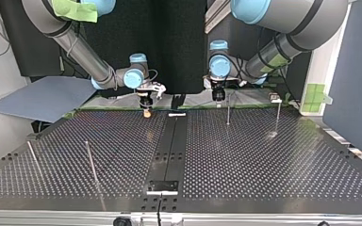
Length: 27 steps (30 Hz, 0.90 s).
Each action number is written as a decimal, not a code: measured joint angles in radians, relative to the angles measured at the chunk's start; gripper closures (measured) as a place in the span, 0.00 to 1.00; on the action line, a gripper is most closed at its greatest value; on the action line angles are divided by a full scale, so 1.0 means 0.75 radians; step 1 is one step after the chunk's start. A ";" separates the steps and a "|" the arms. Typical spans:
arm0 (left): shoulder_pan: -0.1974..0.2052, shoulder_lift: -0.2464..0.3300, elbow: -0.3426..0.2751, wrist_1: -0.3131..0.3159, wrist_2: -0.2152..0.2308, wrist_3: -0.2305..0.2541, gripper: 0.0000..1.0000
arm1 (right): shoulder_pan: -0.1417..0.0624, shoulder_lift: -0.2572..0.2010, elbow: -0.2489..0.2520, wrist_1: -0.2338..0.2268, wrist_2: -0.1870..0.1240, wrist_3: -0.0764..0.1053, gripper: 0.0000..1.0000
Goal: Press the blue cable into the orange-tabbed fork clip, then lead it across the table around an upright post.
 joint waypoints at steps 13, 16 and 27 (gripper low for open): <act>-0.007 0.001 0.000 -0.027 0.000 0.003 1.00 | 0.000 0.001 0.000 0.000 -0.002 -0.001 1.00; -0.011 0.009 0.006 -0.045 -0.001 0.008 1.00 | 0.000 -0.001 0.000 0.002 -0.002 -0.007 1.00; -0.069 0.120 0.016 -0.169 -0.015 -0.028 1.00 | 0.015 -0.111 0.000 0.098 0.030 -0.063 1.00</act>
